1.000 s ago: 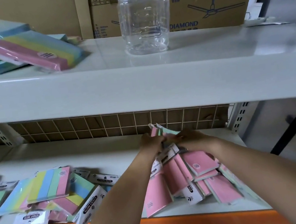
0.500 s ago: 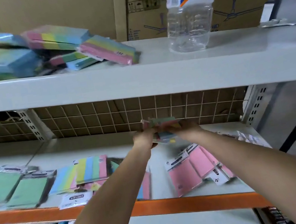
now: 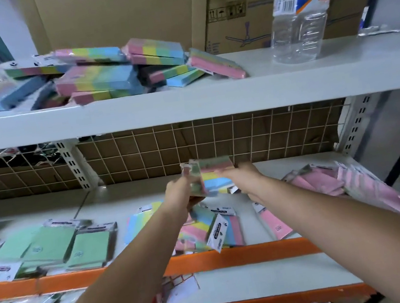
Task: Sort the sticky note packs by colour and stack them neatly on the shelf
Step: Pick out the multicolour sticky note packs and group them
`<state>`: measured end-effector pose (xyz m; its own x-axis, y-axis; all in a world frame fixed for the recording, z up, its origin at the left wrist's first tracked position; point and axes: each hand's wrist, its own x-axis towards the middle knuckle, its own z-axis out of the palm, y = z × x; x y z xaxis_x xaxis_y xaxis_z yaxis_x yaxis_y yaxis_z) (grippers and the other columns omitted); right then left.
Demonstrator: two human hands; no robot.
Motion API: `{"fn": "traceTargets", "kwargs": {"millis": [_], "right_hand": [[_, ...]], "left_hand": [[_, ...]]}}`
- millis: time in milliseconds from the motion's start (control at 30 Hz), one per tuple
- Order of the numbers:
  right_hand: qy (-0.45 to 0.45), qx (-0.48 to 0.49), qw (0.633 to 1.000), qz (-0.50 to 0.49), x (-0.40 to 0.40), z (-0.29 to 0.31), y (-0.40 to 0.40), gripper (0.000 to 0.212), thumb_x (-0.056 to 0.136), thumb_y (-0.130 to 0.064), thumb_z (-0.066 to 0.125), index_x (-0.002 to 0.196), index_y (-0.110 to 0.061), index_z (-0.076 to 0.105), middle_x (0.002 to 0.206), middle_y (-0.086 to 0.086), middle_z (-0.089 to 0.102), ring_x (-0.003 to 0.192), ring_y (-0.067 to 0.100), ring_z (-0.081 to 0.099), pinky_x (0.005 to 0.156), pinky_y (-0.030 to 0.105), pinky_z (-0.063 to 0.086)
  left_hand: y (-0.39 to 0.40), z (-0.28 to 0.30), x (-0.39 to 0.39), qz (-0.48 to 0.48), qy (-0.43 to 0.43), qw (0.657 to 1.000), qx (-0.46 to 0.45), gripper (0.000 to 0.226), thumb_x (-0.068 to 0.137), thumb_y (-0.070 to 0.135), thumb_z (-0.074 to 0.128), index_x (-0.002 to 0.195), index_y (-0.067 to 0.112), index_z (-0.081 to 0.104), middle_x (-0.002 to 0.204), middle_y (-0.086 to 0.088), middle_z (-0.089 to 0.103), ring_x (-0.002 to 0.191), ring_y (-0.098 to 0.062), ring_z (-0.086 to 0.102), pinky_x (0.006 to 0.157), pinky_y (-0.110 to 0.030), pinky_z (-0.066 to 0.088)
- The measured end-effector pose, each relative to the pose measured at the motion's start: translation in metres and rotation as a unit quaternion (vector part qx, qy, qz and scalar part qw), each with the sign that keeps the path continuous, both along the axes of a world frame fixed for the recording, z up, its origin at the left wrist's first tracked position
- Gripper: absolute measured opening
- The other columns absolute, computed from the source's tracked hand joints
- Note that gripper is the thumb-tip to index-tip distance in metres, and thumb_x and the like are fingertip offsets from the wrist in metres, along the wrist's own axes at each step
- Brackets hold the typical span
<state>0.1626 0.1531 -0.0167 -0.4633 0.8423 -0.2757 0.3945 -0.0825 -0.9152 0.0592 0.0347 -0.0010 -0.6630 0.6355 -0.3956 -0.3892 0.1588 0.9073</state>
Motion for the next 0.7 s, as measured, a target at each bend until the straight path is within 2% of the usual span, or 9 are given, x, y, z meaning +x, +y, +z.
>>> {"fn": "traceTargets", "kwargs": {"millis": [67,100,167,267,333,433,567,667,700], "right_hand": [[0.007,0.001,1.000,-0.009,-0.007,-0.002,-0.012,0.063,0.081,-0.041,0.073,0.130,-0.009,0.050,0.119,0.008,0.055,0.105,0.024,0.057,0.070,0.027,0.042],[0.007,0.000,1.000,-0.008,-0.010,-0.002,-0.019,0.054,0.081,-0.041,0.072,0.122,-0.012,0.052,0.114,0.006,0.053,0.102,0.023,0.054,0.066,0.026,0.040],[0.016,0.002,1.000,-0.007,-0.016,-0.005,-0.029,0.035,0.082,-0.035,0.069,0.108,-0.017,0.054,0.105,0.003,0.055,0.094,0.022,0.054,0.062,0.025,0.040],[0.047,-0.015,0.998,-0.031,-0.020,-0.006,-0.043,0.034,0.079,-0.026,0.067,0.108,-0.009,0.064,0.106,0.009,0.069,0.093,0.027,0.066,0.073,0.033,0.050],[0.064,-0.029,0.997,-0.042,-0.020,-0.005,-0.051,0.030,0.082,-0.021,0.065,0.110,-0.009,0.064,0.104,0.012,0.070,0.092,0.028,0.068,0.070,0.033,0.051],[0.053,-0.031,0.996,-0.066,-0.018,-0.007,-0.059,0.020,0.088,-0.015,0.061,0.107,-0.009,0.057,0.101,0.011,0.068,0.089,0.028,0.067,0.061,0.028,0.048],[0.004,-0.012,0.996,-0.089,-0.012,-0.021,-0.063,0.024,0.086,-0.008,0.051,0.110,-0.005,0.056,0.108,0.019,0.066,0.093,0.035,0.067,0.073,0.043,0.058],[-0.028,-0.010,0.995,-0.091,-0.007,-0.035,-0.068,0.030,0.085,-0.010,0.046,0.112,-0.006,0.059,0.104,0.018,0.067,0.090,0.035,0.067,0.070,0.043,0.057],[-0.036,-0.008,0.995,-0.089,-0.007,-0.041,-0.068,0.033,0.083,-0.013,0.044,0.112,-0.008,0.059,0.101,0.016,0.067,0.087,0.033,0.067,0.070,0.042,0.056]], "left_hand": [[-0.014,0.003,-0.007,0.017,-0.018,1.000,0.004,0.038,0.072,0.017,0.073,0.102,-0.001,0.058,0.090,-0.025,0.059,0.073,-0.034,0.063,0.074,-0.046,0.056],[-0.021,0.006,-0.010,0.030,-0.025,0.999,0.010,0.030,0.085,0.014,0.064,0.109,0.000,0.054,0.091,-0.024,0.058,0.069,-0.034,0.063,0.063,-0.042,0.058],[-0.036,0.007,-0.020,0.047,-0.025,0.999,0.013,0.022,0.093,0.006,0.053,0.113,-0.001,0.048,0.087,-0.020,0.056,0.066,-0.031,0.061,0.052,-0.036,0.057],[-0.057,0.005,-0.033,0.058,-0.008,0.998,0.010,0.032,0.092,0.003,0.052,0.122,-0.007,0.048,0.090,-0.020,0.058,0.069,-0.029,0.061,0.056,-0.036,0.058],[-0.071,0.007,-0.039,0.069,0.000,0.998,-0.001,0.035,0.092,0.004,0.052,0.125,-0.006,0.046,0.103,-0.025,0.058,0.074,-0.031,0.062,0.061,-0.037,0.059],[-0.088,0.011,-0.046,0.099,0.011,0.995,-0.007,0.027,0.093,0.006,0.051,0.118,-0.002,0.043,0.101,-0.024,0.053,0.073,-0.031,0.061,0.060,-0.039,0.056],[-0.105,0.013,-0.052,0.130,0.013,0.991,-0.002,0.019,0.094,0.007,0.049,0.110,0.001,0.041,0.094,-0.019,0.051,0.069,-0.028,0.058,0.061,-0.036,0.054],[-0.117,0.012,-0.055,0.145,0.014,0.989,-0.004,0.008,0.094,0.008,0.048,0.090,0.004,0.043,0.084,-0.013,0.050,0.068,-0.025,0.056,0.059,-0.033,0.054],[-0.120,0.010,-0.057,0.149,0.014,0.989,-0.008,0.007,0.094,0.009,0.048,0.090,0.004,0.045,0.084,-0.013,0.051,0.069,-0.026,0.057,0.056,-0.031,0.054]]}}
